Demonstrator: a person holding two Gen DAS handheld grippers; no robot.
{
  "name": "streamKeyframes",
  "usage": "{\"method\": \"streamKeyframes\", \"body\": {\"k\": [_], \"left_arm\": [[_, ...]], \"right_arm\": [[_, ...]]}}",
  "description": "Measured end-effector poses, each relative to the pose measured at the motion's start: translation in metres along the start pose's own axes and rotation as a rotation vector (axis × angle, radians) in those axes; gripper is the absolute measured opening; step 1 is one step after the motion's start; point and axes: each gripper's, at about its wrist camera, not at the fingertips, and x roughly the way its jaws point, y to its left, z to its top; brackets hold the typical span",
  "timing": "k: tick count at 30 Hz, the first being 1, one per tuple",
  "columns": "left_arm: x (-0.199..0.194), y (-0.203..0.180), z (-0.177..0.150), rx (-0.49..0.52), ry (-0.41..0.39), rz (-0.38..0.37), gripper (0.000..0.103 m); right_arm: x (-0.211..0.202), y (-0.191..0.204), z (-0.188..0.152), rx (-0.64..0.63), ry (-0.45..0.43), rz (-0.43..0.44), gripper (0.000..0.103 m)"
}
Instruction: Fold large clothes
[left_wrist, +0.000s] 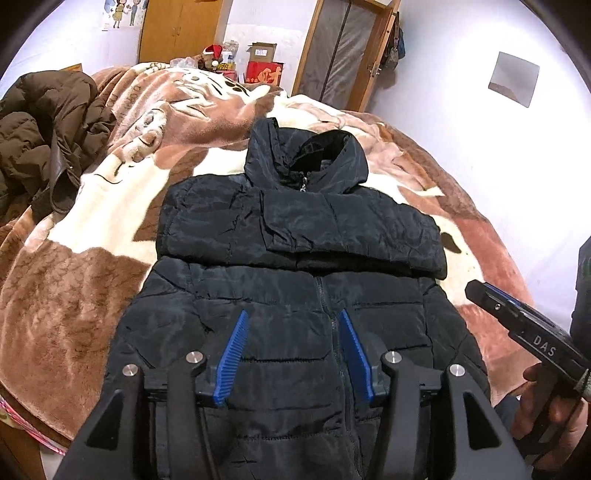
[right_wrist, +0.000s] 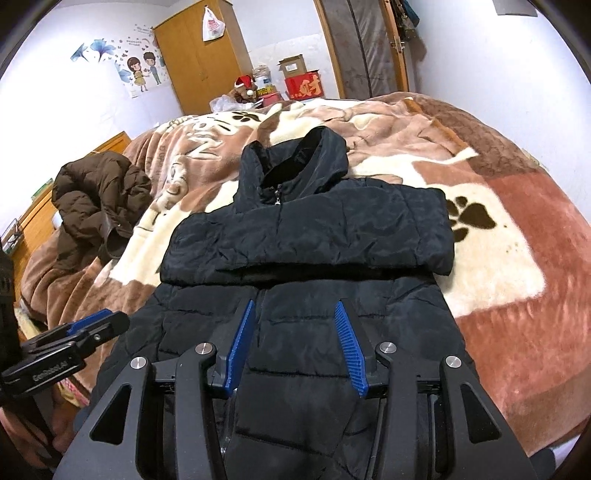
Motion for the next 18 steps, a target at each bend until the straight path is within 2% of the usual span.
{"method": "streamKeyframes", "body": {"k": [9,18], "left_arm": [[0.017,0.013,0.031,0.005,-0.011,0.018,0.055],[0.071,0.029,0.097,0.038,-0.024,0.052,0.058]], "right_arm": [[0.026,-0.011,0.041,-0.04,-0.026,-0.039,0.046],[0.089,-0.024,0.107,-0.095,0.013,-0.039,0.046]]}}
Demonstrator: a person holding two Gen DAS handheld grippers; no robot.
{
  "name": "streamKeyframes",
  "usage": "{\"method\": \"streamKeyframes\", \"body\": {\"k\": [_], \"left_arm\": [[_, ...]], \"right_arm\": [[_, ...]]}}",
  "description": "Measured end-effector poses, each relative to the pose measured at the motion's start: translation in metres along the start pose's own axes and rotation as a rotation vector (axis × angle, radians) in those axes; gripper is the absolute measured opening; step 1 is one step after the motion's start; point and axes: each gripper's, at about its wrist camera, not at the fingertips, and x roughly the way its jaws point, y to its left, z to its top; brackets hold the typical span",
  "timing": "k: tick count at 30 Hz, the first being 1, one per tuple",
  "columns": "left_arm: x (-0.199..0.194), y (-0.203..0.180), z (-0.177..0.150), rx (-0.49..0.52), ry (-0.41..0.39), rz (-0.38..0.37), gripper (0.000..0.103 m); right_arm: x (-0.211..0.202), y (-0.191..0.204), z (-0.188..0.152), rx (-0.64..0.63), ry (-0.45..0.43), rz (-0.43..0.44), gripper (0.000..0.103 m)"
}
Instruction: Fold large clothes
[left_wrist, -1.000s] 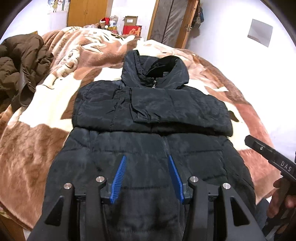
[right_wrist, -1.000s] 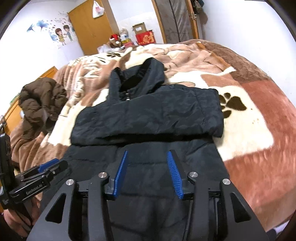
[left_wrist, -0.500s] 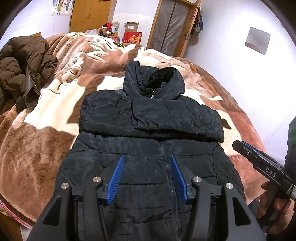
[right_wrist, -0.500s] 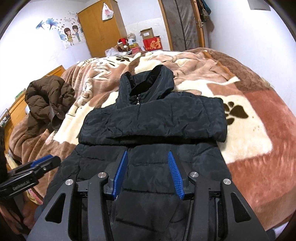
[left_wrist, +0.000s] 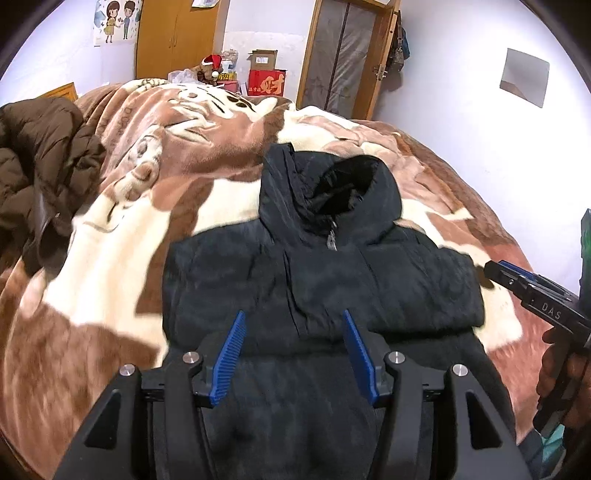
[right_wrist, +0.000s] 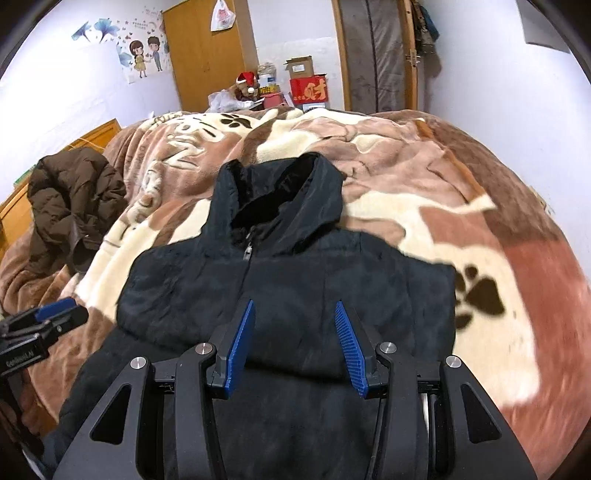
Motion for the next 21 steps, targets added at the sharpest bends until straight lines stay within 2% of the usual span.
{"method": "streamKeyframes", "body": {"k": [6,12,17,21], "left_arm": [[0.053,0.014,0.056,-0.019,0.006,-0.023,0.062],[0.125,0.022,0.106,-0.034,0.04,-0.024,0.064],[0.191,0.026,0.133,-0.037,0.103,0.005,0.065],[0.238,0.029,0.148,-0.045,0.153,0.02,0.065]], "right_arm": [[0.054,-0.019,0.044,0.009,0.031,0.013,0.046],[0.118,-0.042,0.074,0.044,0.099,0.039,0.046],[0.167,-0.067,0.09,0.112,0.162,0.054,0.046],[0.198,-0.079,0.107,0.121,0.174,0.064,0.046]]}}
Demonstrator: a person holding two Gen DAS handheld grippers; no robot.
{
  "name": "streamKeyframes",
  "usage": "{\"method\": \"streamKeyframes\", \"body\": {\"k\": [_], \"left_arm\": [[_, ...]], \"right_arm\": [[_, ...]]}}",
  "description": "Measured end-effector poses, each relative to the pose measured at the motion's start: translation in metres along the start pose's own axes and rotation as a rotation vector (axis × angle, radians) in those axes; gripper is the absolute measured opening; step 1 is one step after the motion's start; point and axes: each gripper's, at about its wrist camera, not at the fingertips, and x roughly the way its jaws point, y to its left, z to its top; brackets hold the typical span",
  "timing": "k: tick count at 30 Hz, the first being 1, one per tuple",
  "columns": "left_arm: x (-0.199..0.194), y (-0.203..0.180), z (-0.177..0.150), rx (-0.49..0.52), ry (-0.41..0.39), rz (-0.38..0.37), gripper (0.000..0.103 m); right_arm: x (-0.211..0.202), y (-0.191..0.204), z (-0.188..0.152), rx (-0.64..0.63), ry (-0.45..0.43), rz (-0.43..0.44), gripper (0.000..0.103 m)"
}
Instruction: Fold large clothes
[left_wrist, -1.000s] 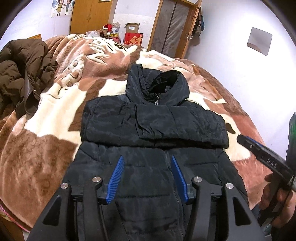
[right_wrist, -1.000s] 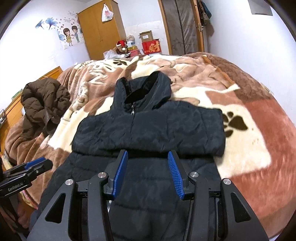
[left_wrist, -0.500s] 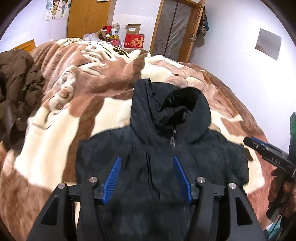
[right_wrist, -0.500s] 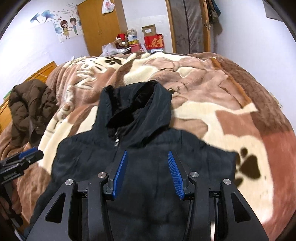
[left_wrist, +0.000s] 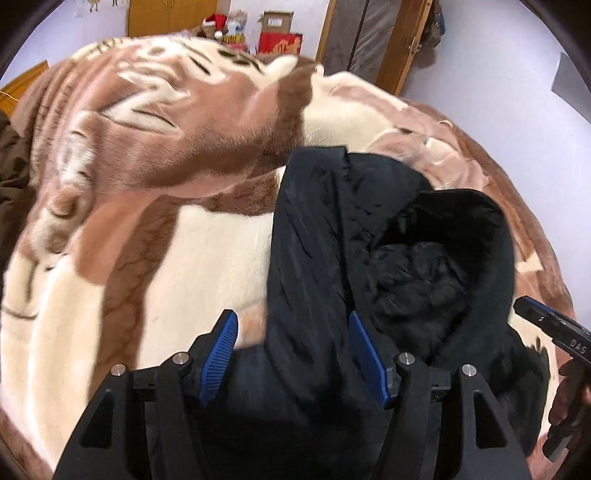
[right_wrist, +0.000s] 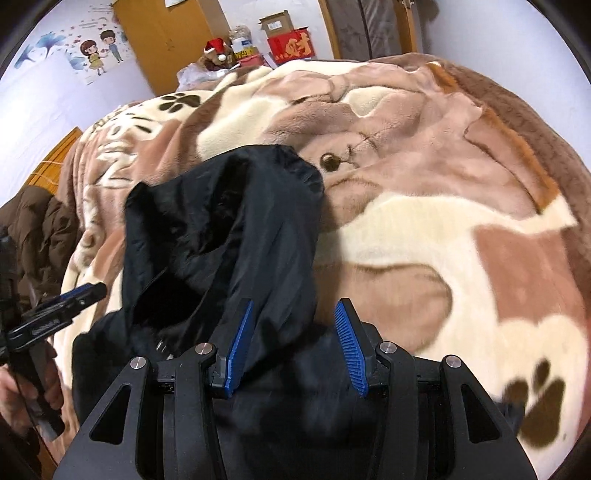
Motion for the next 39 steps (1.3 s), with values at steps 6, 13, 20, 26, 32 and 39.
{"method": "streamKeyframes", "body": {"k": [6,13,20,26,32,39], "left_arm": [[0.043,0.0,0.022,-0.052,0.029,-0.034,0.064],[0.028,-0.01,0.018,-0.015,-0.041,-0.07,0.008],[-0.067,0.004,-0.023,-0.047,-0.206,-0.16,0.007],[-0.125,0.017,-0.083,-0.075,-0.243,-0.184,0.006],[-0.144,0.03,-0.148,-0.105,-0.18,-0.157,0.006],[-0.154,0.044,-0.214,-0.111,-0.059,-0.093,0.007]], "right_arm": [[0.03,-0.005,0.027,0.012,0.015,0.048,0.046],[0.009,0.012,0.028,-0.012,-0.036,0.081,0.008],[-0.085,0.032,-0.019,-0.058,-0.179,0.154,0.007],[-0.128,0.042,-0.093,-0.079,-0.158,0.17,0.008],[-0.114,0.032,-0.159,-0.039,-0.017,0.16,0.01],[-0.123,0.01,-0.201,0.023,0.077,0.109,0.022]]}}
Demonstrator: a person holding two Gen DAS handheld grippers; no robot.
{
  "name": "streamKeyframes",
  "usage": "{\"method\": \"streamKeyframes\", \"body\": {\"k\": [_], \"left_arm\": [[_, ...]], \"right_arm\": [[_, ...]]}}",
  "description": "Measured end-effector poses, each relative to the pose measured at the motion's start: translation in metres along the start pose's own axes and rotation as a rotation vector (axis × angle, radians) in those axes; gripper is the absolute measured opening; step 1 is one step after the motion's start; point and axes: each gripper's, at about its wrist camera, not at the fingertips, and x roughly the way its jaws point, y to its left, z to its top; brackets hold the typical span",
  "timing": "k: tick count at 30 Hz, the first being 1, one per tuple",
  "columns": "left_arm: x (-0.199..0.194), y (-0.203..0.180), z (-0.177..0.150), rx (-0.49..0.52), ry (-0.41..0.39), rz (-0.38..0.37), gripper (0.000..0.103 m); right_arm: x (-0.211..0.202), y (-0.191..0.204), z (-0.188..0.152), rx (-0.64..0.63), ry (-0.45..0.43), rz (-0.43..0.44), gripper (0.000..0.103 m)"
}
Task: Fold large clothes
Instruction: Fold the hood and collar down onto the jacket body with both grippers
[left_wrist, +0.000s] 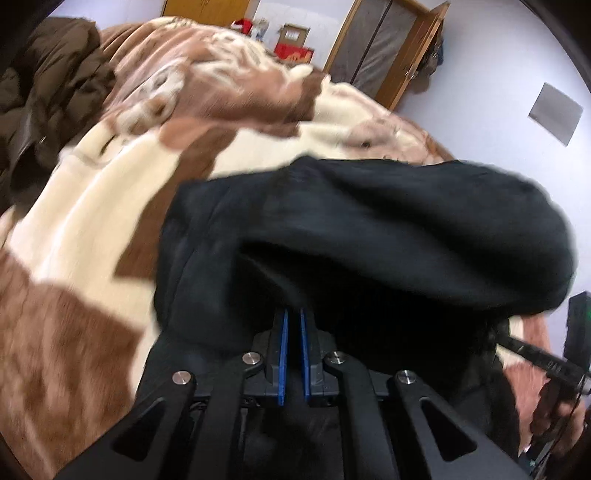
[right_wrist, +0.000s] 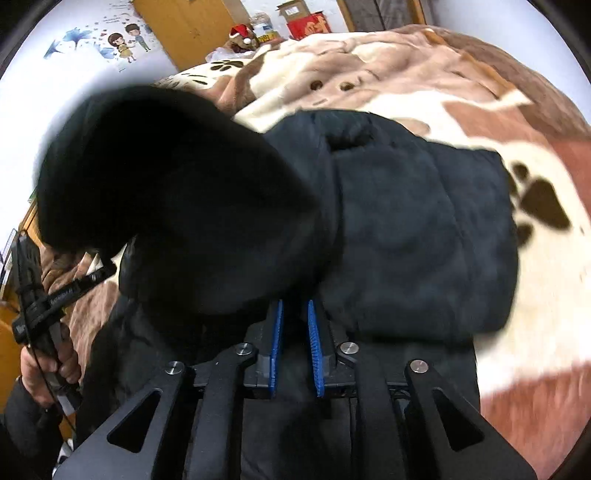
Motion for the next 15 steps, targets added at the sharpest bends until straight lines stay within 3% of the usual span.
{"method": "streamKeyframes", "body": {"k": [3,6,10,12,15], "left_arm": [[-0.015,0.007,-0.013,-0.008,-0.001,0.022,0.007],[-0.027,0.006,-0.006,-0.014,-0.029,0.03,0.007],[-0.037,-0.023,0.023,0.031,-0.105,-0.043,0.01],[-0.028,-0.047,0.034,0.083,-0.128,-0.089,0.028],[0.006,-0.065,0.028,0.129,-0.074,-0.108,0.037]], "right_arm": [[-0.017,-0.002,0.002,0.01,-0.034,-0.02,0.028],[-0.036,0.01,0.02,-0.008,-0.103,-0.009,0.03],[-0.032,0.042,0.047,-0.075,-0.168,0.019,0.038],[-0.015,0.055,0.057,-0.095,-0.169,0.032,0.038],[0.022,0.065,0.048,-0.111,-0.078,0.022,0.038]]}}
